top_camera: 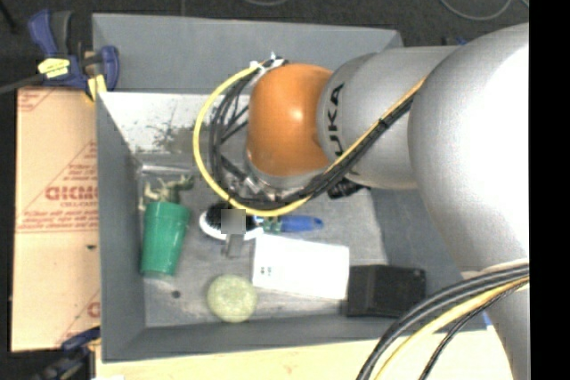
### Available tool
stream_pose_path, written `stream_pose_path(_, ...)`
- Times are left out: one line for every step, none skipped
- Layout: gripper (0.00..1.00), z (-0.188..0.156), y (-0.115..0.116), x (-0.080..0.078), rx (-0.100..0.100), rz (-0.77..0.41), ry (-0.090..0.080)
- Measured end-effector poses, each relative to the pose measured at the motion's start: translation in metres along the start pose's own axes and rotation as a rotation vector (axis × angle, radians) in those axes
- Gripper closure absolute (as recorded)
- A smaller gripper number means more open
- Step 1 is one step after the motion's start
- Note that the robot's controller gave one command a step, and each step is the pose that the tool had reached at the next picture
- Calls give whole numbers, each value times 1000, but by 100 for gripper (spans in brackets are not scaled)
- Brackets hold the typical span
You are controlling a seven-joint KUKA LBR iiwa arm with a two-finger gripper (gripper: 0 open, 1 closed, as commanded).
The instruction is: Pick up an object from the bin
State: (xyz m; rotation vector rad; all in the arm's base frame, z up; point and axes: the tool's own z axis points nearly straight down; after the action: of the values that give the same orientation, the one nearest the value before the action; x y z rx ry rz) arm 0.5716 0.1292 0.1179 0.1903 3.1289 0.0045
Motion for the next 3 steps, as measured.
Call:
stream_pose_path(0,5,-14,-12,3,-9,5)
stream_pose_path(0,0,-16,-35,2,122,3)
stream_pose_path(0,44,-11,-35,1,122,2)
